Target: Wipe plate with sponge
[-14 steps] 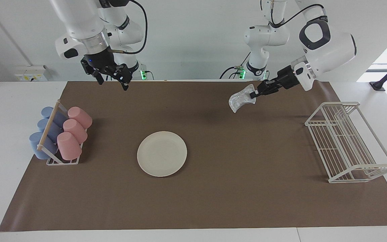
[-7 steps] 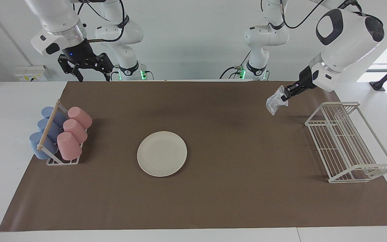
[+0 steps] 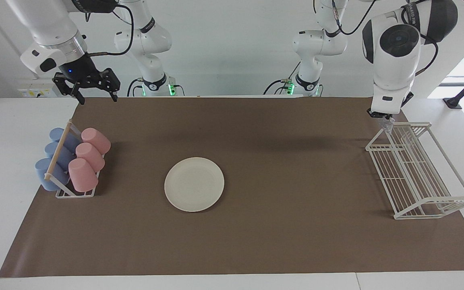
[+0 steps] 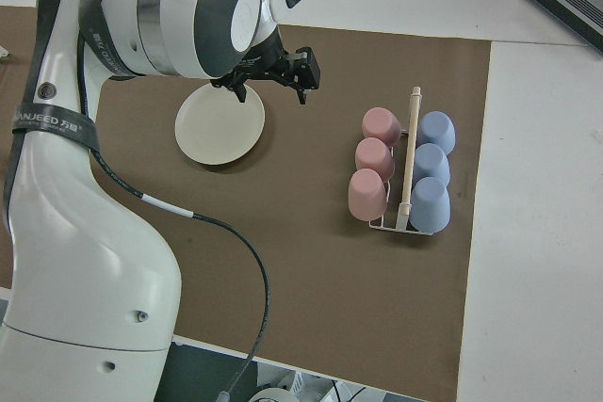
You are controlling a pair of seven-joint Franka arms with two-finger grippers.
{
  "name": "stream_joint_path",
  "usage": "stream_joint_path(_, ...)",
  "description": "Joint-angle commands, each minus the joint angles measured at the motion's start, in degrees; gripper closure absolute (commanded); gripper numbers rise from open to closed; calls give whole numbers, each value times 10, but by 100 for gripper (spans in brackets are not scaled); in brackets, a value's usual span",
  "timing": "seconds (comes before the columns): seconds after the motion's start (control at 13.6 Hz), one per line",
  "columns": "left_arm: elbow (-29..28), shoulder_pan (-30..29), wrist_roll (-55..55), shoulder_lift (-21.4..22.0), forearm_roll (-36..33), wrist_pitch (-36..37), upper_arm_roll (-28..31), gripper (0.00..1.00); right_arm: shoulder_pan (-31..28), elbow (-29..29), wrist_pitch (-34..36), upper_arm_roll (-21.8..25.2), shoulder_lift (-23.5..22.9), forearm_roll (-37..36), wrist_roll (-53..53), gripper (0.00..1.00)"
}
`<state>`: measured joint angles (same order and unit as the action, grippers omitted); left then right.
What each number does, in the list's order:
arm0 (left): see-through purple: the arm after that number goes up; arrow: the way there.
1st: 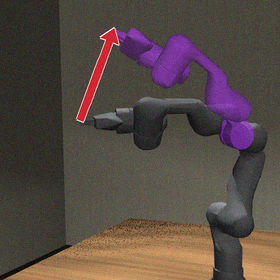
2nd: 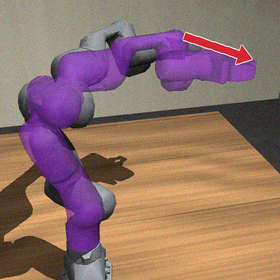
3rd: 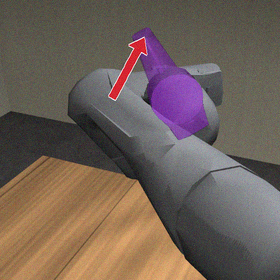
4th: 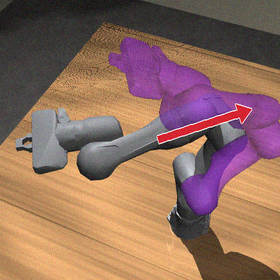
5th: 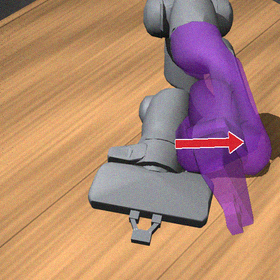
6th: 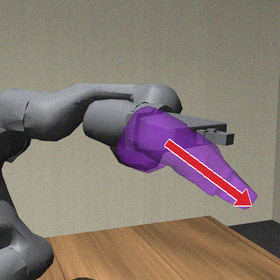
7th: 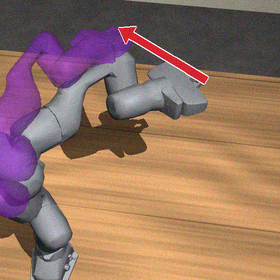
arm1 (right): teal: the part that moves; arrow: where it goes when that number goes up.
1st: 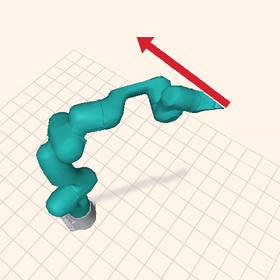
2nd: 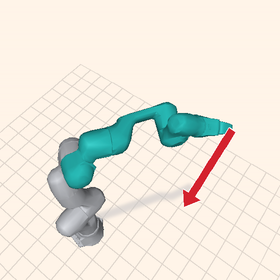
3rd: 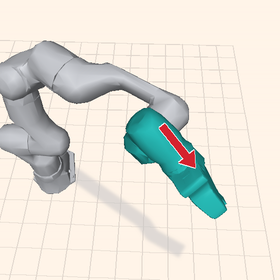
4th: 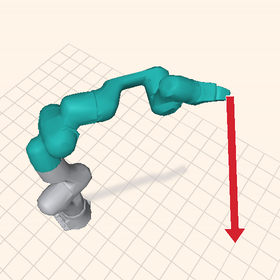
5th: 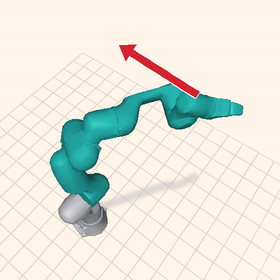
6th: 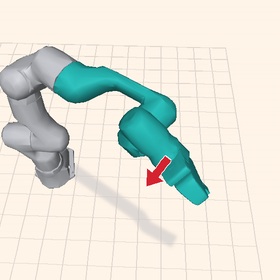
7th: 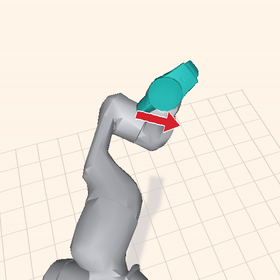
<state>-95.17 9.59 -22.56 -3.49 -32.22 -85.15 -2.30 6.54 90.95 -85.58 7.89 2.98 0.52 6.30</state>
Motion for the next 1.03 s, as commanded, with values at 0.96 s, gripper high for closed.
stream_joint_path(0.96, -84, 13, -180, -126, -266, -70, 4, 100, -3, 2, 1, -4, -2, -43, -31, 0)
